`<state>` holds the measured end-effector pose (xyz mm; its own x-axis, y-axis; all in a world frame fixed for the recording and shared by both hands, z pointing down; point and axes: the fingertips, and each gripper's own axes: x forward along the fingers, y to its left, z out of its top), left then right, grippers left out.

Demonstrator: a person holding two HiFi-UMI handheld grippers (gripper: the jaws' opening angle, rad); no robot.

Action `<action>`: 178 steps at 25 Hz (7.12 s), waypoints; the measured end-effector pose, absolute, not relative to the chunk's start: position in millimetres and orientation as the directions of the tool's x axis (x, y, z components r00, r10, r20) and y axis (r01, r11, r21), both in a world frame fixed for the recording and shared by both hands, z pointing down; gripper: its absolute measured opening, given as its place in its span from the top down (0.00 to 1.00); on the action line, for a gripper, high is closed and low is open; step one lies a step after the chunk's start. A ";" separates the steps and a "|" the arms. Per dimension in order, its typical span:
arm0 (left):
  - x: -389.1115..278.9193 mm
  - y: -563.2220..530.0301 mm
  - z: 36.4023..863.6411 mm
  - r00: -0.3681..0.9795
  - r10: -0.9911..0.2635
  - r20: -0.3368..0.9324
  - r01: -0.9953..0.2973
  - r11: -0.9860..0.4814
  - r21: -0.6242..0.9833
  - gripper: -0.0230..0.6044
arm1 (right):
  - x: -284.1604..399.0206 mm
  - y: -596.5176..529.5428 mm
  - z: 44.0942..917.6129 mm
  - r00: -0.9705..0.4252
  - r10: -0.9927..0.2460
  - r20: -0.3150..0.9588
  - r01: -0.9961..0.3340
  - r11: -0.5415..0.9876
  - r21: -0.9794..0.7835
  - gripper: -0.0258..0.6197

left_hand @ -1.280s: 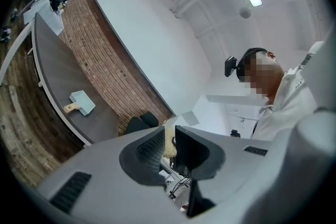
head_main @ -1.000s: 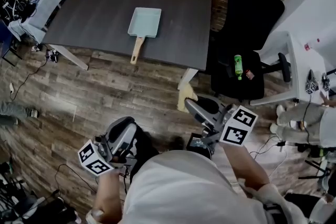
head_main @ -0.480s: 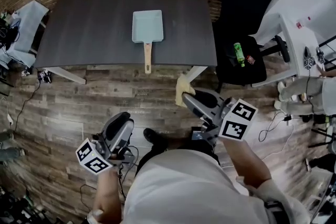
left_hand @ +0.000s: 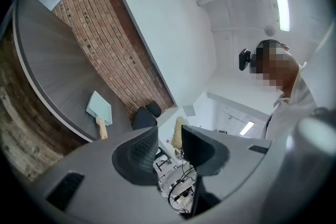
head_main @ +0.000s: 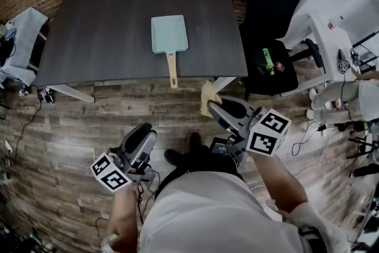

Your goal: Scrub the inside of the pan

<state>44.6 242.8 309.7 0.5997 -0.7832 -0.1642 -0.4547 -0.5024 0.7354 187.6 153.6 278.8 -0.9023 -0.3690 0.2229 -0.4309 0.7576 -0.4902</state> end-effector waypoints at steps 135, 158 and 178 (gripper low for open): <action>65.4 -1.8 532.9 0.865 -0.446 0.231 -0.278 -0.040 0.960 0.83 | -17.3 -80.4 547.4 -0.232 0.464 0.855 0.141 0.886 -0.442 0.89; 57.7 -1.9 535.5 0.831 -0.497 0.252 -0.284 0.012 0.959 0.85 | 7.1 -171.0 501.4 -0.384 0.067 0.921 0.052 0.997 -0.051 0.88; 52.8 -3.8 535.8 0.763 -0.575 0.295 -0.325 0.054 0.944 0.86 | 29.7 -245.4 523.0 -0.216 -0.492 0.843 0.240 0.810 0.535 0.88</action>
